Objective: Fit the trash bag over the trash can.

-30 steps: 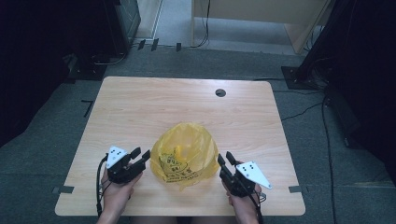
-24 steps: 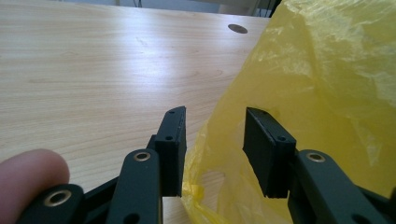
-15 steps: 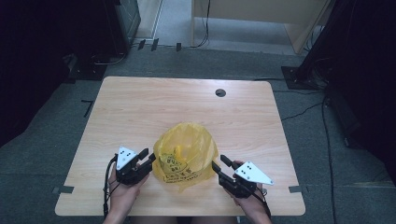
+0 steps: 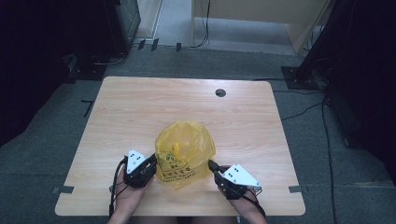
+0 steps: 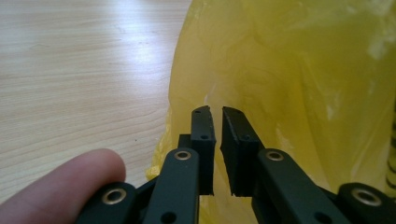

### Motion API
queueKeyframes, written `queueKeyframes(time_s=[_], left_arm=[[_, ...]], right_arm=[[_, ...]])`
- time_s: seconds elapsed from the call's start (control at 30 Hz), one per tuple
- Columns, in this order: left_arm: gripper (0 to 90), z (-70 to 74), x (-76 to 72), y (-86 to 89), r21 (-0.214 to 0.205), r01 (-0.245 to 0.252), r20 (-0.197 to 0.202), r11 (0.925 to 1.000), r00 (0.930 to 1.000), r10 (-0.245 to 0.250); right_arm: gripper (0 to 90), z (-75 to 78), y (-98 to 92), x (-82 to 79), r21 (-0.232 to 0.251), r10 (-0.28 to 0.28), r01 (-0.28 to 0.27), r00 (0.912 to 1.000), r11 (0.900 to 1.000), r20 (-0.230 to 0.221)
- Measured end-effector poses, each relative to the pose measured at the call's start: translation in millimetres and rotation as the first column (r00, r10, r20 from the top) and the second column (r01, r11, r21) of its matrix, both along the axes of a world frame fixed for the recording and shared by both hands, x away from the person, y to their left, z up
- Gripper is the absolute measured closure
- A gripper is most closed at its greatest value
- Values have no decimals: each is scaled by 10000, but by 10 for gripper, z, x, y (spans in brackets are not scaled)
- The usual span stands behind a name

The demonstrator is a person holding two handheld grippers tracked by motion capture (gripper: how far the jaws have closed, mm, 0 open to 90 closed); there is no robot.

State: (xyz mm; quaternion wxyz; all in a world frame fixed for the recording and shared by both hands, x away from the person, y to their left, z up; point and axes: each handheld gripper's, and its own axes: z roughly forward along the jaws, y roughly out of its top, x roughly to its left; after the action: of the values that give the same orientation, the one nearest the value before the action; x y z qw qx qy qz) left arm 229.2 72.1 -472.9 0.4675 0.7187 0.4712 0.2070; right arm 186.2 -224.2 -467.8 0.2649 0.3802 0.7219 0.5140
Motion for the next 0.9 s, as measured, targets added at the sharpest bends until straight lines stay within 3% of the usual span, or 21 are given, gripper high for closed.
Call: queueKeyframes(time_s=[0.1,0.27,0.5,0.57,0.63,0.67,0.77,0.8,0.9], left_arm=[[864,-55,3,-18,124,13,-106,9999,9999,-12],[900,-163,1,-74,414,-138,-351,9990,9993,152],[871,-299,43,-107,620,-21,-879,9981,9961,76],[846,-329,67,-76,630,-106,-1060,9980,9942,173],[795,-337,82,-13,561,-136,-1130,9983,9934,199],[725,-334,86,5,509,-131,-1166,9986,9930,190],[540,-293,115,126,256,-134,-1242,9996,9921,165],[489,-270,126,181,287,-242,-1244,9993,9918,276],[364,-219,154,312,-191,-96,-1379,9998,9904,69]], right_arm=[[900,-54,26,17,-237,-49,46,9999,9997,-133],[900,-199,111,58,-641,-160,111,9970,9979,-759],[900,-369,274,110,-1283,-139,-56,9885,9917,-1509],[900,-388,274,120,-1245,-188,-16,9865,9922,-1626],[900,-390,234,126,-1069,-163,-15,9860,9943,-1658],[900,-388,190,125,-908,-78,-76,9858,9958,-1675],[745,-387,62,122,-614,315,-421,9858,9972,-1649],[715,-383,23,118,-569,375,-471,9865,9973,-1593],[659,-343,-180,135,-156,297,-324,9883,9994,-1495]])
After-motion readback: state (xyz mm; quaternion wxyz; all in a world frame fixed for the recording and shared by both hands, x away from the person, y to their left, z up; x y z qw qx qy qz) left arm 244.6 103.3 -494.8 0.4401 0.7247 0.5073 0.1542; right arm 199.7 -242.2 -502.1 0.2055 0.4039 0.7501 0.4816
